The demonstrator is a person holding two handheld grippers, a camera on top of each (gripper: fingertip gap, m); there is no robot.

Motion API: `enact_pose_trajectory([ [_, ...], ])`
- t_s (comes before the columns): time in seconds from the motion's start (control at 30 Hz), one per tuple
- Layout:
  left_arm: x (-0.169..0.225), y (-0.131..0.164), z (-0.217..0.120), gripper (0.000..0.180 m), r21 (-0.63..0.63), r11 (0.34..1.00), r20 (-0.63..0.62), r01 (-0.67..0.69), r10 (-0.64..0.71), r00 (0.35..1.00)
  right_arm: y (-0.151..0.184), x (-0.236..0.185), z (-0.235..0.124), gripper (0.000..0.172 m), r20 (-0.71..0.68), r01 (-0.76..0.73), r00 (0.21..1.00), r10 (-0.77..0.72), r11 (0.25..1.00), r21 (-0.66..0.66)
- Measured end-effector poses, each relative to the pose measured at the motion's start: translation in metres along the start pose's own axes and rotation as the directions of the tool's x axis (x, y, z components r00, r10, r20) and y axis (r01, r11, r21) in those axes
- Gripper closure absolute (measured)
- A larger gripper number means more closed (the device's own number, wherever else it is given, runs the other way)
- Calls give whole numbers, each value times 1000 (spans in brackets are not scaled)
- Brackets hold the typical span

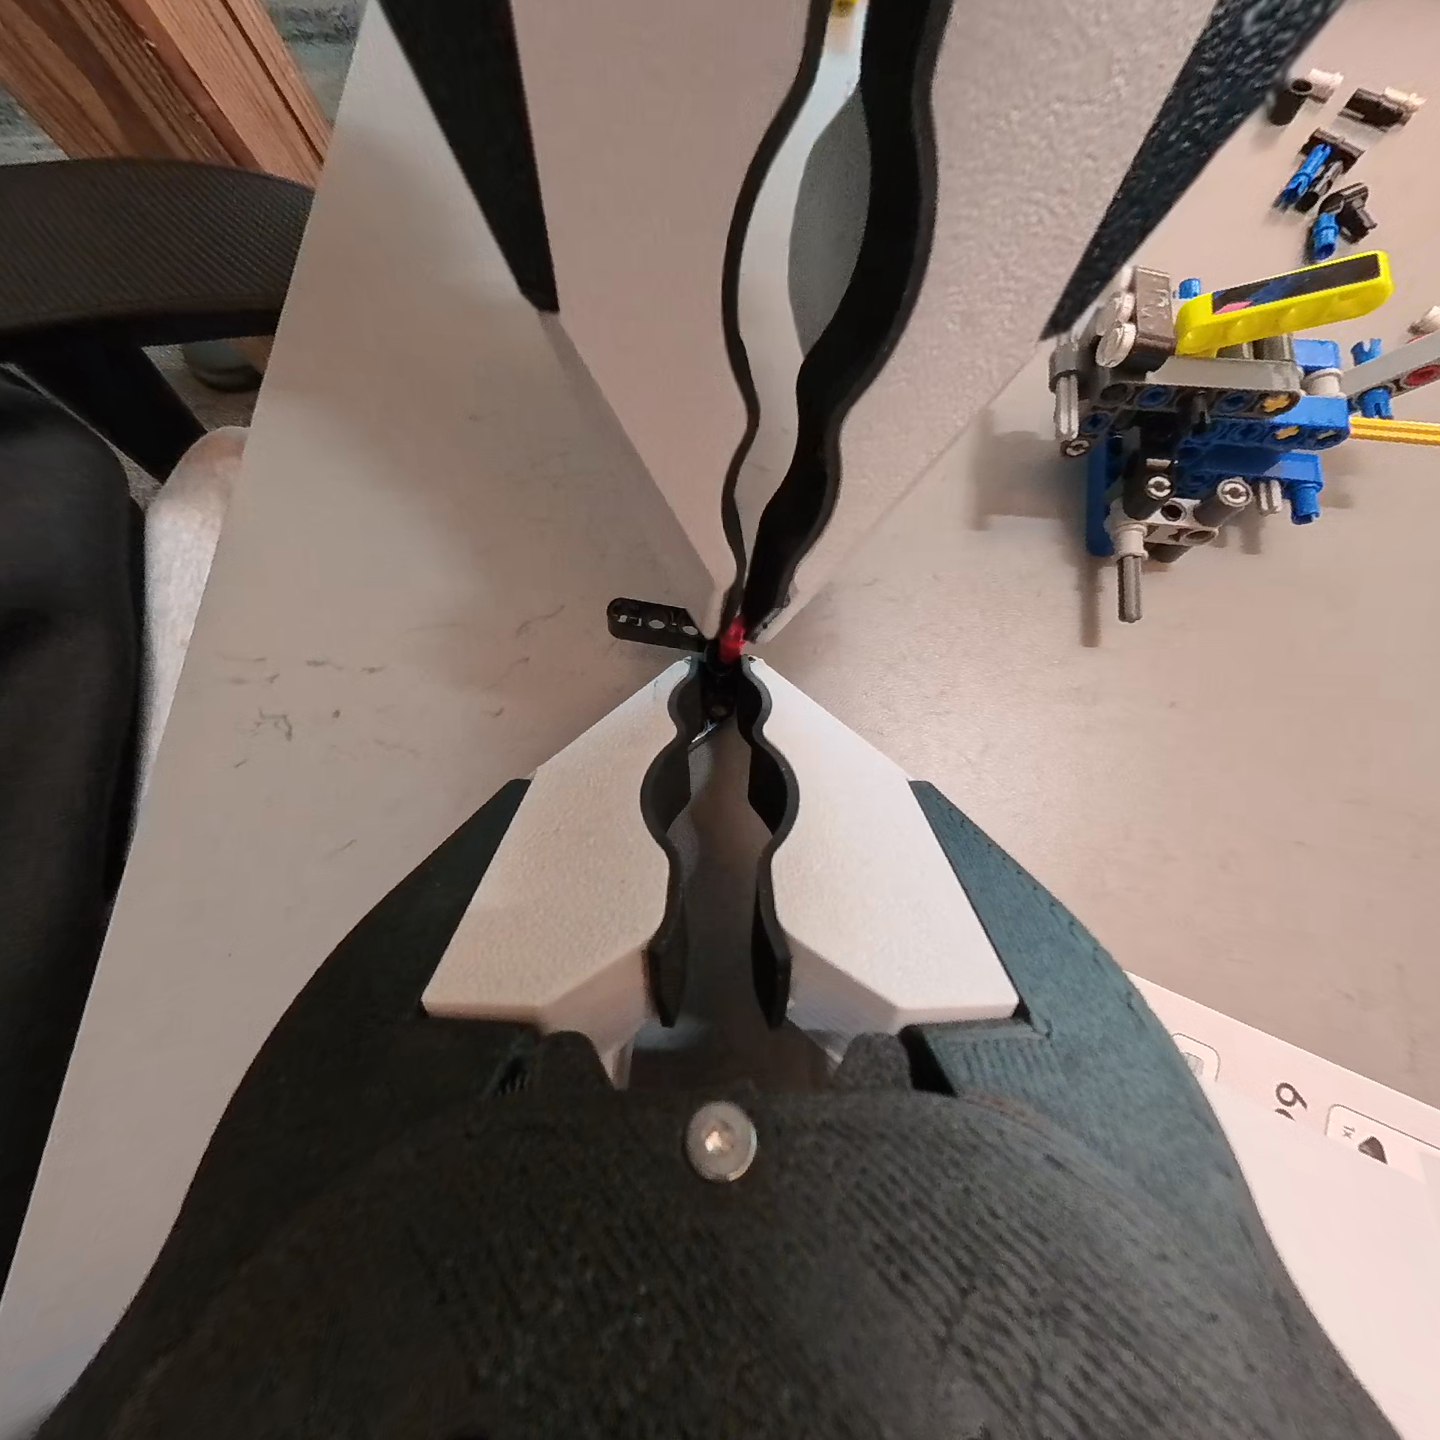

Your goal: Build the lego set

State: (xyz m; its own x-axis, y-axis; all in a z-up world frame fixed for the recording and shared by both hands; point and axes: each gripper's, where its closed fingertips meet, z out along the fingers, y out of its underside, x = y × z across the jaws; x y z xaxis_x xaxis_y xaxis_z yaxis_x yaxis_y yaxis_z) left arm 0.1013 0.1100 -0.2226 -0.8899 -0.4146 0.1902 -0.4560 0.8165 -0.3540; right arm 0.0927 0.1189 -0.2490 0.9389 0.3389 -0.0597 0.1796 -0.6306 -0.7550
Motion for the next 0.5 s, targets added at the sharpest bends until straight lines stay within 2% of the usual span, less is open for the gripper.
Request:
enact_pose_trajectory([
  [0.23, -1, 1, -1, 180, 71, 996, -2, 57, -57, 998, 0, 0, 0, 165, 4, -5, 1000, 5, 1000, 0],
  [0.43, 1, 0, -1, 180, 105, 980, 1, -170, 170, 985, 0, 0, 0, 165, 11, -12, 1000, 12, 1000, 0],
  [0.5, 1, 0, -1, 180, 115, 972, -30, -204, 209, 978, 0, 0, 0, 165, 9, -10, 1000, 10, 1000, 0],
])
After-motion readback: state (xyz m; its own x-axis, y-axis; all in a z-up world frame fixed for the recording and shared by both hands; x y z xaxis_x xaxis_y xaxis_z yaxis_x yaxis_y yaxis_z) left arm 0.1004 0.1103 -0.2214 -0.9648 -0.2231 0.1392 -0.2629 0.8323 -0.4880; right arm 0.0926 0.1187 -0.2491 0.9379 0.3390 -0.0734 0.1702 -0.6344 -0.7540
